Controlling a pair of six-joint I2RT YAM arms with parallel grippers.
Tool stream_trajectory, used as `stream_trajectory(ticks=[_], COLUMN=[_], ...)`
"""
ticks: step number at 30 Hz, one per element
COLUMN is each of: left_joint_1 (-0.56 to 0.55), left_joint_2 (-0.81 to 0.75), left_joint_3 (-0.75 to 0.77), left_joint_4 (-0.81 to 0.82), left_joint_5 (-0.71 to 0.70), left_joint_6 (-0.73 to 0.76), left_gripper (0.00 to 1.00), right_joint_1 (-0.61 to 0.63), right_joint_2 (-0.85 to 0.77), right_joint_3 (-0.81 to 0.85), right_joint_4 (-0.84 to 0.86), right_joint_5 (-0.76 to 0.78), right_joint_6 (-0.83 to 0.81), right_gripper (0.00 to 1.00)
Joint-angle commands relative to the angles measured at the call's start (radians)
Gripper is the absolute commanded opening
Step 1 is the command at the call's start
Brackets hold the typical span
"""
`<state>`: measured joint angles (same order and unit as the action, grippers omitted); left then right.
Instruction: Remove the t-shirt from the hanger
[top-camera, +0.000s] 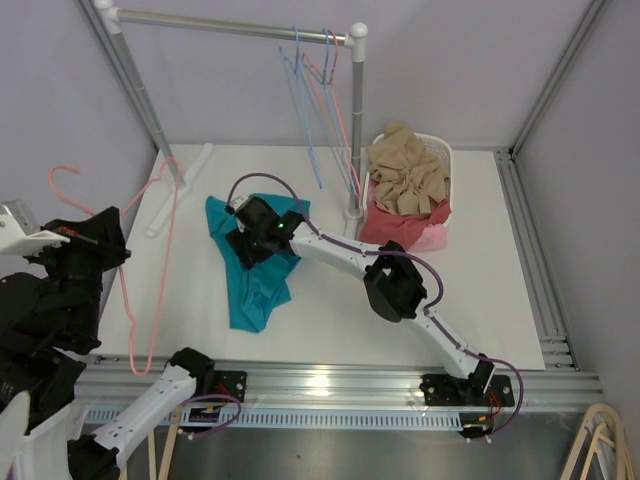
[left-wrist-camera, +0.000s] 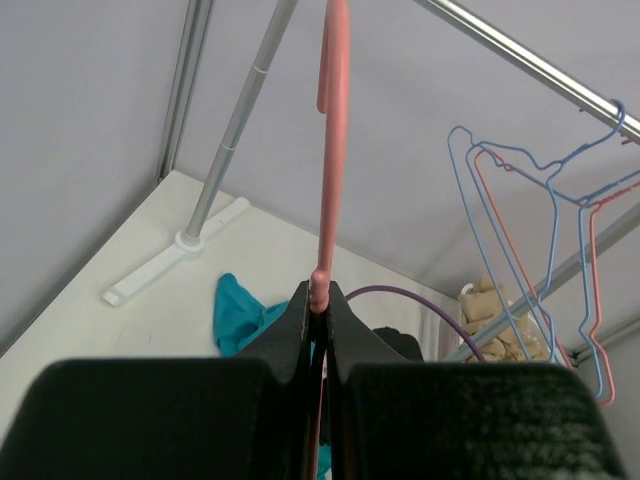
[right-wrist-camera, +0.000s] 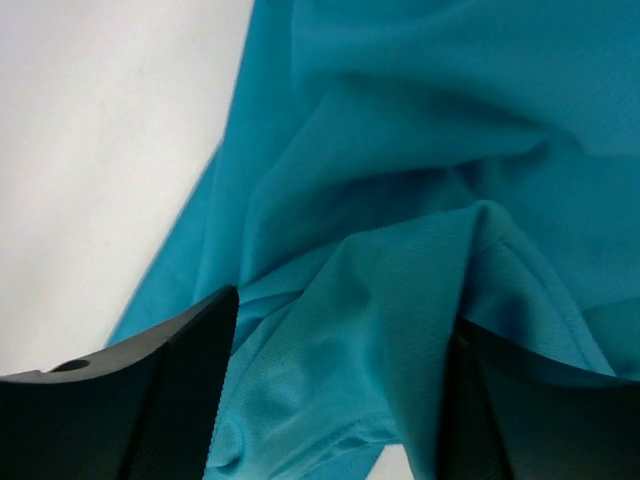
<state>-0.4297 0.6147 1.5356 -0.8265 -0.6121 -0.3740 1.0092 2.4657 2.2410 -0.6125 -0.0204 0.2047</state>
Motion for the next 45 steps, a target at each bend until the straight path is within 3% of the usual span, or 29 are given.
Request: stream_trajectory(ticks=[1,3,9,19,20,21,23,24,27,34,39,45], left_joint_1=[-0.001,-0.001,-0.001,-0.001,0.000,-0.001,-0.001,0.000,0.000,0.000,0.000,0.000], left_joint_2=[0.017,0.022,0.048,0.120,0.123,0.128,0.141,0.146,0.163,0.181,0.230,0.287], left_joint_3=[0.015,0.014,0.006,-0.014,-0.009,-0.009,-0.011,-0.005,-0.008,-0.025,0.003,0.050], left_joint_4=[0.078,0.082,0.133,0.323,0.332,0.342,0.357,0.360,0.366,0.408,0.426,0.420], left_joint_5=[-0.025,-0.023,-0.002,0.021,0.021,0.018,0.002,-0.011,-0.026,0.034,0.006,0.002], left_joint_6=[0.061,0.066,0.105,0.273,0.276,0.280,0.290,0.299,0.311,0.372,0.397,0.383], left_gripper=[0.01,0.01,0.01,0.01,0.01,0.01,0.01,0.01,0.01,0.01,0.01,0.01], right_joint_1=[-0.007,-0.009,-0.003,0.025,0.029,0.032,0.032,0.034,0.031,0.029,0.080,0.106], right_joint_2=[0.003,0.001,0.055,0.121,0.122,0.122,0.111,0.101,0.036,-0.278,-0.657,-1.130], right_joint_3=[0.039,0.035,0.092,0.088,0.085,0.085,0.057,0.039,-0.059,-0.384,-0.706,-0.917], right_joint_4=[-0.092,-0.111,-0.219,-0.217,-0.216,-0.217,-0.213,-0.204,-0.156,-0.043,-0.004,0.014], right_joint_5=[-0.032,-0.042,-0.082,-0.053,-0.046,-0.043,-0.046,-0.052,-0.076,-0.122,-0.109,0.008], right_joint_6=[-0.018,-0.027,-0.082,-0.096,-0.096,-0.096,-0.087,-0.084,-0.068,-0.065,-0.091,-0.038], right_gripper=[0.72,0.95,0.98,0.94,0.92,0.78,0.65,0.40,0.00,0.00,0.00,0.00])
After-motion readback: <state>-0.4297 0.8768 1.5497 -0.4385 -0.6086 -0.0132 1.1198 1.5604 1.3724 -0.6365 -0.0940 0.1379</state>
